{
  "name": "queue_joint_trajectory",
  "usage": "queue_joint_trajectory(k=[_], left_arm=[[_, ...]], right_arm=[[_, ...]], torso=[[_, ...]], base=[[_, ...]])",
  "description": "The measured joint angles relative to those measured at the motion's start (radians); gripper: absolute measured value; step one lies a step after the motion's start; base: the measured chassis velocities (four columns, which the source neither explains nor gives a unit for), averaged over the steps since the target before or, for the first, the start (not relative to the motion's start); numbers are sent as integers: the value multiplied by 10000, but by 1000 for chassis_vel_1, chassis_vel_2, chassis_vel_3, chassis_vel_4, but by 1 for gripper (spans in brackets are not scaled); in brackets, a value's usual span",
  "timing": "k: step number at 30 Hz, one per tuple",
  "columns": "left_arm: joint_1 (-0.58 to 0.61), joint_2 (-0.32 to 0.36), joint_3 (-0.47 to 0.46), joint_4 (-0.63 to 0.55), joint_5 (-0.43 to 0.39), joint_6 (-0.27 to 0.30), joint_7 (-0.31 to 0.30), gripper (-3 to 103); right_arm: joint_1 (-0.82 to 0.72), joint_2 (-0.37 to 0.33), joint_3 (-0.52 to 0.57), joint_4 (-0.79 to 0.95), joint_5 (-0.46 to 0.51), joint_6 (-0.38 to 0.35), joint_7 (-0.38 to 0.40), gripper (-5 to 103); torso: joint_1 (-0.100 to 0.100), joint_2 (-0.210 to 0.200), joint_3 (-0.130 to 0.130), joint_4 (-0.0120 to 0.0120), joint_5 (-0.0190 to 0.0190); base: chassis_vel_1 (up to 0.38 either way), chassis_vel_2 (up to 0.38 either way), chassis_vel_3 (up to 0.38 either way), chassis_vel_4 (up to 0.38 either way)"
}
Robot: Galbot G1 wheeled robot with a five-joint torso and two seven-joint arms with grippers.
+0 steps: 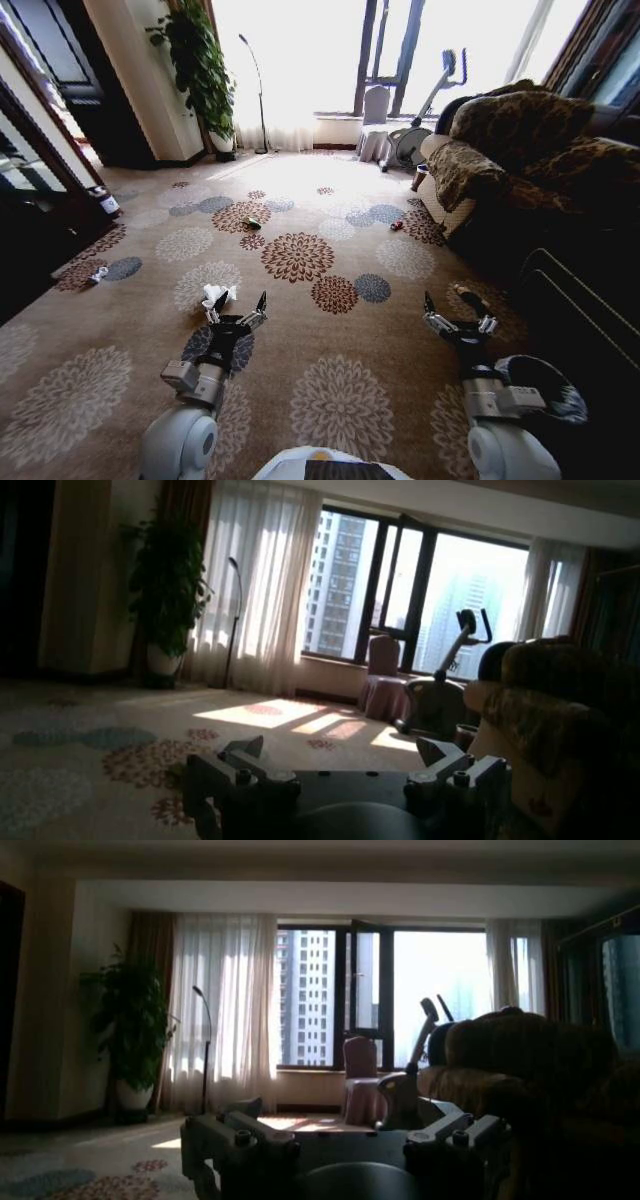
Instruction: Pick up the trash from the ground and place it into the trash bin.
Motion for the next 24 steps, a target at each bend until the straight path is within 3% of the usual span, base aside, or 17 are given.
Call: queue_joint_trajectory(k=[24], left_arm=[[23, -6, 105, 62, 117, -68, -3, 100]], right_arm=[[-65, 102, 23, -21, -87, 24, -75, 100]], torso=[[0, 0, 0, 0, -1]], base=[[-10, -9, 9, 8]])
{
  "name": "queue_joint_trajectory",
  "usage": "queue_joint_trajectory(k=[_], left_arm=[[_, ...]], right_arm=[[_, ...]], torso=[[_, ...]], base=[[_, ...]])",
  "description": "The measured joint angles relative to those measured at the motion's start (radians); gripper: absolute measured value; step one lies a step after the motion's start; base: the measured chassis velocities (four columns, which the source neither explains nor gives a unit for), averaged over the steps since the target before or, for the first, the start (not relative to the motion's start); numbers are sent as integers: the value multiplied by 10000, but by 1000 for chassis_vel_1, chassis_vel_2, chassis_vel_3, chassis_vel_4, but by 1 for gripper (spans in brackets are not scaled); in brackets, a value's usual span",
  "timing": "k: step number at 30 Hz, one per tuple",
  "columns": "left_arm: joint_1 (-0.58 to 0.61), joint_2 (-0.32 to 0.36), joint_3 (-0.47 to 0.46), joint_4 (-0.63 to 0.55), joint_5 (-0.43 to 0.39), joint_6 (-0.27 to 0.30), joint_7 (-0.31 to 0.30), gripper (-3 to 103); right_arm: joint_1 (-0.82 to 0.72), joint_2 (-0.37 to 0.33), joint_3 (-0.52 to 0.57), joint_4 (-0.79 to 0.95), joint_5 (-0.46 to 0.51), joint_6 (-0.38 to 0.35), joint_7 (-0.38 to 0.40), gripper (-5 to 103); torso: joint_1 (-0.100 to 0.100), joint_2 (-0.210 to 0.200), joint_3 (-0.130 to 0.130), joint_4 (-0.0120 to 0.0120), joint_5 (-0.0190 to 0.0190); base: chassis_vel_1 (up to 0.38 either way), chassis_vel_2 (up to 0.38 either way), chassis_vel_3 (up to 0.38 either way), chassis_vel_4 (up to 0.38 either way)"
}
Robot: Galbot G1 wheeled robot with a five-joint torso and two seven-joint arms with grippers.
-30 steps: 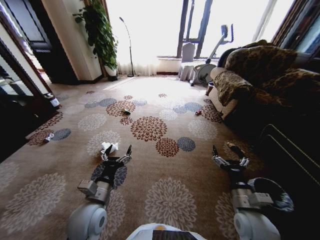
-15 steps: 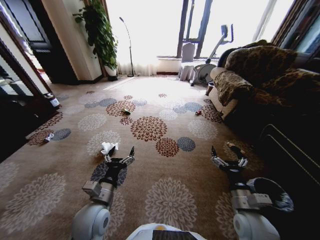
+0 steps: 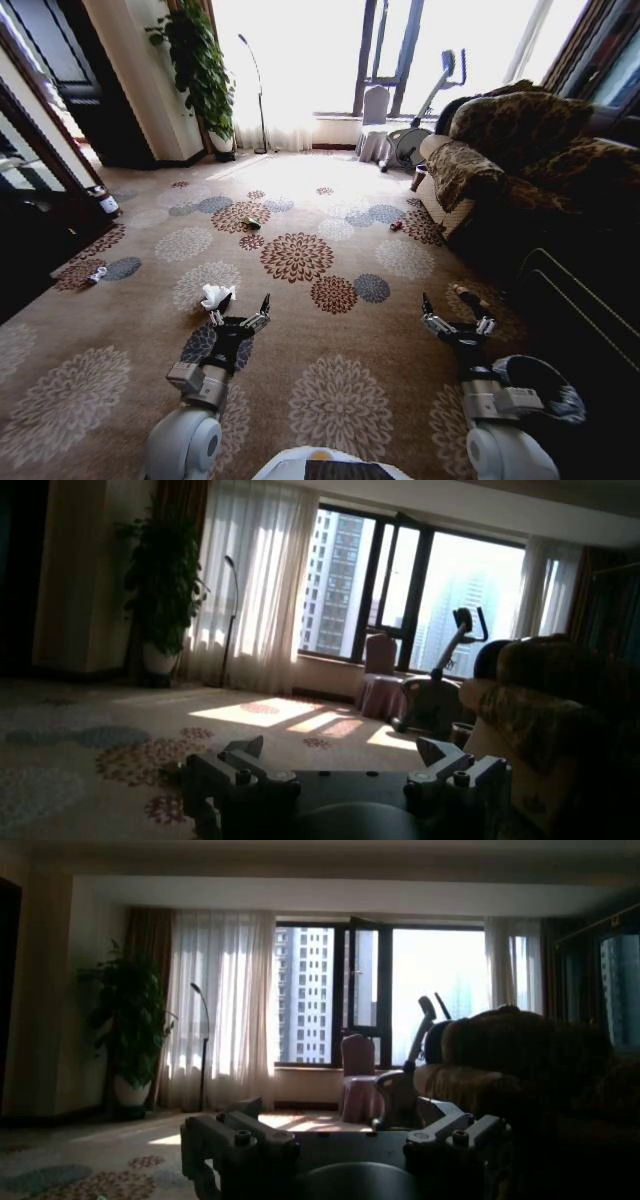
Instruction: Pick up the trash from the ground and place it into the trash bin.
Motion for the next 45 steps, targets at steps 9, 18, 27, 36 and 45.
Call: queue_joint_trajectory(k=[9, 18, 27, 36, 45], left_arm=[[70, -31, 0, 0, 34, -59, -2, 100], [113, -11, -46, -25, 43, -74, -12, 100], [127, -30, -42, -11, 68, -102, -14, 100], [113, -7, -62, 6, 70, -104, -14, 100], [50, 13, -138, 158, 48, -104, -11, 100]], right_arm=[[-42, 21, 17, -20, -47, 202, -81, 100], [-95, 34, 66, -54, -23, 231, -77, 100], [-135, 43, 64, -100, -25, 307, -75, 100], [-156, 45, 52, -152, -37, 366, -97, 100], [-174, -58, 108, -441, -26, 768, -84, 100]], torso=[[0, 0, 1, 0, 5], [0, 0, 0, 1, -4], [0, 0, 0, -1, 0], [0, 0, 1, 0, 5], [-1, 0, 1, -1, 8]], base=[[-102, -113, 115, 117], [-14, -15, 12, 11], [-118, -128, 131, 110], [-267, -261, 259, 271], [-248, -241, 250, 243]])
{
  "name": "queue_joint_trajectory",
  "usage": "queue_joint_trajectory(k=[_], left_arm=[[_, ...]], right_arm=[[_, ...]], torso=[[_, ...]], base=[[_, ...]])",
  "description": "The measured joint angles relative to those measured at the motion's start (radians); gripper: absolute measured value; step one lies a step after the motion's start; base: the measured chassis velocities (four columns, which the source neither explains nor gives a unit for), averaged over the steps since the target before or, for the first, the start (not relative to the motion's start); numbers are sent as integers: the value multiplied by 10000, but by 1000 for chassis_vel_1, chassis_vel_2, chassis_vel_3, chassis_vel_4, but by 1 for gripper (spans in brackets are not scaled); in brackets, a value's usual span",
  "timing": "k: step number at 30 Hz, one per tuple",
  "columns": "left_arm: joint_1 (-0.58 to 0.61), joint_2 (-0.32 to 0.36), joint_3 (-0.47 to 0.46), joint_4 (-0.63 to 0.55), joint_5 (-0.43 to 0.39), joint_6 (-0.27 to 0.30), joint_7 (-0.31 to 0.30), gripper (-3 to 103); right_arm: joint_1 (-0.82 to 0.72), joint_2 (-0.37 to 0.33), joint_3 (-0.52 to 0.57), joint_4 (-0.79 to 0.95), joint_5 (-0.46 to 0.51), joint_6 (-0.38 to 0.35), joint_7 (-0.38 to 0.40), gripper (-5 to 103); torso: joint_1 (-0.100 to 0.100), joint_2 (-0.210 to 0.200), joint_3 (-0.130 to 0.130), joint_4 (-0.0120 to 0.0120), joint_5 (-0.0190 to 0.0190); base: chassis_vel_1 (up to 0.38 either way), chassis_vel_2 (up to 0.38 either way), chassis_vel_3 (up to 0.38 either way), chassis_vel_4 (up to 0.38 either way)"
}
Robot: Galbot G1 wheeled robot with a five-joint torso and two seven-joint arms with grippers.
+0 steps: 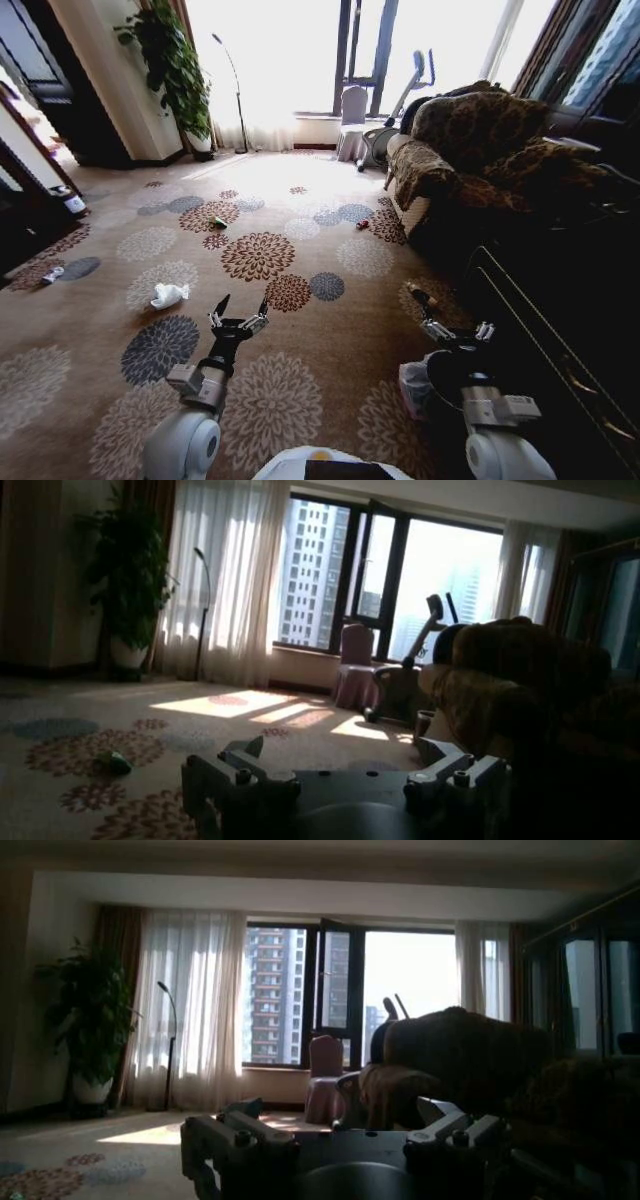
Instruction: Pick up the trash from the ground and place it into the trash bin.
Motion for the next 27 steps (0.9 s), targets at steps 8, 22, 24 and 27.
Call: queue_joint_trajectory(k=[8, 22, 24, 27], left_arm=[[-72, 8, -75, 216, -51, 0, 2, 100], [-145, 194, -48, 837, -46, 92, 0, 100], [-151, 214, -77, 821, -46, 102, 0, 100], [-171, 274, -173, 797, -78, 115, 0, 100]], right_arm=[[145, -50, -42, -293, -62, -207, 285, 100], [364, -496, 266, -743, 68, -863, 770, 100], [356, -561, 310, -652, 180, -945, 778, 100], [395, -738, 434, -443, 400, -1401, 772, 100]], torso=[[1, 0, -1, 1, -8], [1, 0, -1, 0, -8], [1, 0, -1, 0, -7], [1, 0, 0, 0, -7]], base=[[-27, -9, 19, 15], [10, 6, -8, -2], [0, 0, 0, 0], [0, 0, 0, 0]])
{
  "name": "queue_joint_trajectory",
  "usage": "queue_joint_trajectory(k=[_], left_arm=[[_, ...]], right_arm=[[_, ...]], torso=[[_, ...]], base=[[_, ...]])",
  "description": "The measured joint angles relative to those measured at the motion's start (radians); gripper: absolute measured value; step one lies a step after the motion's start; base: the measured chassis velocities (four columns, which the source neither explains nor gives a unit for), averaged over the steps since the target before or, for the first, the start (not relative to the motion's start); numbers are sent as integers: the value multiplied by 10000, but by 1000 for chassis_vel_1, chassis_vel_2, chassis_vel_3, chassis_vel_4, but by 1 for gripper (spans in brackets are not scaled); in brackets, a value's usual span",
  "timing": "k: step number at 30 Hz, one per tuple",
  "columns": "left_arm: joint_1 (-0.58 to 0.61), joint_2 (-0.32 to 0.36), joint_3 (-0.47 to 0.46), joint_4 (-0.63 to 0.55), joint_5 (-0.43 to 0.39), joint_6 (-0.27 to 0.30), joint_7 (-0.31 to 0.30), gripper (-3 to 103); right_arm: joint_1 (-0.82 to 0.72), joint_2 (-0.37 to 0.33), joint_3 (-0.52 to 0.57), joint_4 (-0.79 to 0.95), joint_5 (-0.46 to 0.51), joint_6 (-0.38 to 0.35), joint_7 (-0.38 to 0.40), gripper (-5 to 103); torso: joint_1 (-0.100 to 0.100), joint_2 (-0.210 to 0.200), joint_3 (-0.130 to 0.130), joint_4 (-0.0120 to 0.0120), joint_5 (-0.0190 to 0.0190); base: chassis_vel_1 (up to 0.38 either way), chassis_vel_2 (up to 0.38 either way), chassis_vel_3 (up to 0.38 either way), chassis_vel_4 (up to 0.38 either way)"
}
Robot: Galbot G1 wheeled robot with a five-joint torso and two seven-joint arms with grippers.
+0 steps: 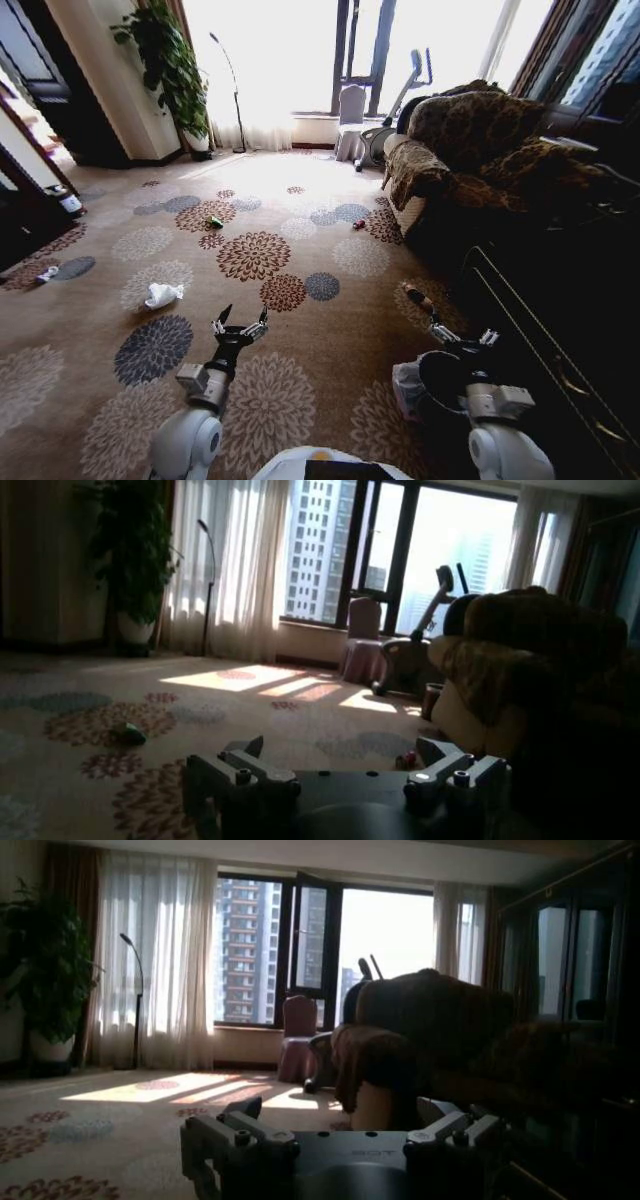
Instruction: Pick up the trash from the ground and place it into the trash bin.
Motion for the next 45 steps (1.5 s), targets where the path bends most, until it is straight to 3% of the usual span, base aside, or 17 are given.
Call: queue_joint_trajectory(k=[3, 9, 13, 16, 24, 27, 31, 35, 45], left_arm=[[-9, 296, -248, -24, -148, 14, -1, 100], [266, 952, -580, -235, -638, 139, -1, 100], [558, 1311, -737, -332, -1281, 419, -21, 100], [1010, 1461, -967, -272, -1421, 616, -100, 100], [1880, 1486, -1676, -119, -1444, 845, -264, 100], [2244, 1332, -1976, -145, -1432, 951, -350, 100], [2590, 1168, -2159, -266, -1395, 1019, -387, 100], [3261, 1028, -2536, -518, -1348, 1181, -412, 100], [4115, 953, -3513, -614, -1272, 1365, -411, 100]], right_arm=[[147, -519, 332, 0, 368, -971, -229, 100], [274, -1091, 1192, -1062, 995, -1738, -777, 100], [387, -1413, 1618, -2329, 953, -1564, -1034, 100], [205, -2053, 1925, -3507, 674, -764, -1396, 100], [333, -3163, 1681, -4806, 617, -690, -1710, 100], [547, -3806, 1359, -5323, 1117, -1417, -1714, 100], [654, -4204, 1086, -5556, 1087, -1920, -1812, 100], [678, -4705, 696, -5722, 1061, -3094, -1841, 100], [1074, -5764, 749, -6912, 793, -4095, -2249, 100]], torso=[[0, 0, 0, 3, -1], [0, 0, 0, 0, 0], [0, 0, 0, 2, 4], [0, 0, 0, -2, 2], [0, 0, 0, 1, 1], [0, 0, 0, 3, 3], [0, 0, 0, 0, 1], [0, 0, -1, 2, 2], [-1, 0, 0, 1, -2]], base=[[0, 0, 0, 0], [0, 0, 0, 0], [0, 0, 0, 0], [0, 0, 0, 0], [0, 0, 0, 0], [0, 0, 0, 0], [0, 0, 0, 0], [0, 0, 0, 0], [0, 0, 0, 0]])
